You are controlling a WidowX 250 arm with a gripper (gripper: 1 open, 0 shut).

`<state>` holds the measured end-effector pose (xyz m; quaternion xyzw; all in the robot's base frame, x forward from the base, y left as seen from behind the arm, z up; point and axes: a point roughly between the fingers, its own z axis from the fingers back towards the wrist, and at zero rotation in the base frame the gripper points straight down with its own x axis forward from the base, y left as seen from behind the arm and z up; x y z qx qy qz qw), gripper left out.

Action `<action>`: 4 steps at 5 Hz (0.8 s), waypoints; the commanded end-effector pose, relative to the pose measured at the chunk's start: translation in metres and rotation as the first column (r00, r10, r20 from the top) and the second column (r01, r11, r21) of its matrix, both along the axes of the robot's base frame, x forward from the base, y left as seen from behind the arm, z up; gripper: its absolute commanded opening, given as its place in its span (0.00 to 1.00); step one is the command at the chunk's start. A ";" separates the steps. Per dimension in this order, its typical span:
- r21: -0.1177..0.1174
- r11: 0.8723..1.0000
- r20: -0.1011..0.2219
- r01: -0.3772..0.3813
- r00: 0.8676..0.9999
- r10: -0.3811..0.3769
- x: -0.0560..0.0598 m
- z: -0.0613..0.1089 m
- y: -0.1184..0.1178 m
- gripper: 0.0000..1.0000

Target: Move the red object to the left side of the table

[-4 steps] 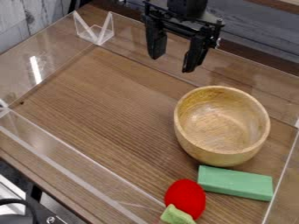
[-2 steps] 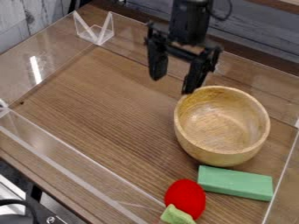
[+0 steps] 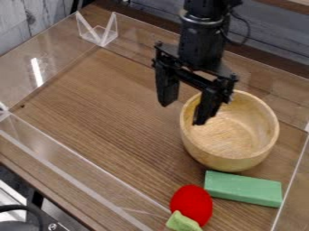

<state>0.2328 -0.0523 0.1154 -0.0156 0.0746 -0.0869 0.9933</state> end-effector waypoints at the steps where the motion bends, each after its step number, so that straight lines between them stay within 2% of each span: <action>1: -0.011 1.000 0.037 0.004 0.999 -0.004 -0.013 0.009 -0.014 1.00; 3: -0.017 1.000 0.039 0.022 0.999 -0.021 -0.055 -0.022 -0.025 1.00; 4: -0.020 1.000 0.060 0.020 0.998 -0.019 -0.056 -0.044 -0.032 1.00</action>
